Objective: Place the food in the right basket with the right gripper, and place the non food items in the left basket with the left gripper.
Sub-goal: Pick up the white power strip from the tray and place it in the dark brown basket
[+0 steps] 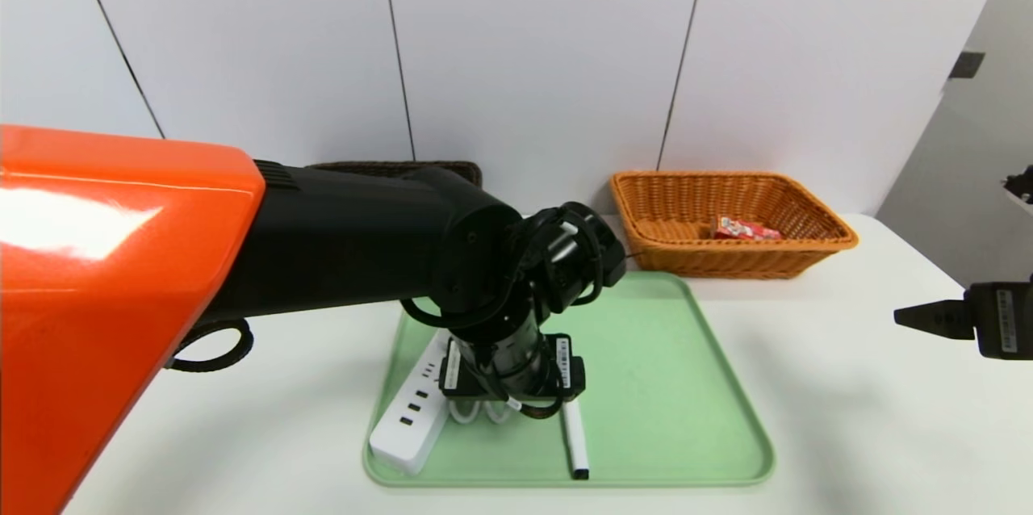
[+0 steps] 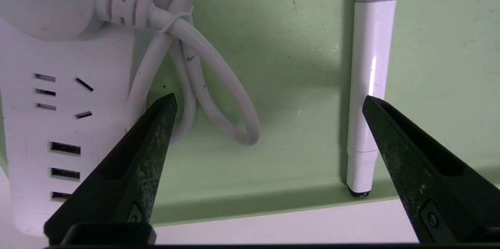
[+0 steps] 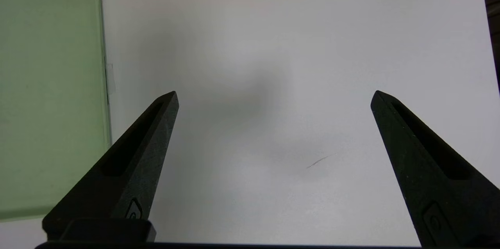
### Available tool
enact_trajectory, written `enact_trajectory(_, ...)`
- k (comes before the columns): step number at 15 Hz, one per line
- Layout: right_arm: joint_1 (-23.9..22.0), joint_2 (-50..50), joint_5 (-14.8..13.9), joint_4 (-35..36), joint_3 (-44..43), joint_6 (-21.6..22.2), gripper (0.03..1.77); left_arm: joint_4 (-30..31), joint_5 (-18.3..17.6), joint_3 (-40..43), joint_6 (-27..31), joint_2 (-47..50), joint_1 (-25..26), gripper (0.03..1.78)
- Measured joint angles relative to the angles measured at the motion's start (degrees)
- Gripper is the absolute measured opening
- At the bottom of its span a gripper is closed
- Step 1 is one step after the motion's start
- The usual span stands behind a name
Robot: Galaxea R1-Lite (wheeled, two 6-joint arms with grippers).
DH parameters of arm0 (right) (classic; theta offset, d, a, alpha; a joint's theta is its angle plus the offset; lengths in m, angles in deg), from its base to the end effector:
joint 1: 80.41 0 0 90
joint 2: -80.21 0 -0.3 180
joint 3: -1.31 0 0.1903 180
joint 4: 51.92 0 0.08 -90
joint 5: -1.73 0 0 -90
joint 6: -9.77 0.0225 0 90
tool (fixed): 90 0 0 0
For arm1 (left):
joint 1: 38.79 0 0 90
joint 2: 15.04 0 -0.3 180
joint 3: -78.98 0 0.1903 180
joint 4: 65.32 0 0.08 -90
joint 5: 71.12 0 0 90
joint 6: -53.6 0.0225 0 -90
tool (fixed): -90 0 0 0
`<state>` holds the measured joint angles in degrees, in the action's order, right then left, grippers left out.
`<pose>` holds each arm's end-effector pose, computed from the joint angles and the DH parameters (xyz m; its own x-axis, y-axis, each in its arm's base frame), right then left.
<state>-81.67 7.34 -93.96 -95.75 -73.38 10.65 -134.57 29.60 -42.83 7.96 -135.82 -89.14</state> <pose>0.1778 -0.0061 0.2242 0.7370 -0.1154 -0.6660 0.1058 0.9929 -0.0549 0.2468 -0.2912 0.1663 0.3758 -0.1620 -0.9124 0.0745 0.9867 -0.1445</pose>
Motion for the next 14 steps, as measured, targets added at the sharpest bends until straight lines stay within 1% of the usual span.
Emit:
enact_trajectory(7, -0.32, -0.99, 0.07, 0.11, -0.24, 0.0, 1.7, 0.07, 0.11, -0.24, 0.09, -0.71, -0.12, 1.69)
enact_trajectory(10, -0.41, -1.18, 0.1, 0.05, -0.35, 0.0, 1.7, 0.4, 1.13, -0.26, 0.11, -0.96, -0.17, 1.69)
enact_trajectory(14, -1.13, -1.16, 0.46, 0.0, -0.38, -0.17, 1.7, 0.33, 1.32, -0.26, 0.2, -1.38, -0.2, 1.69)
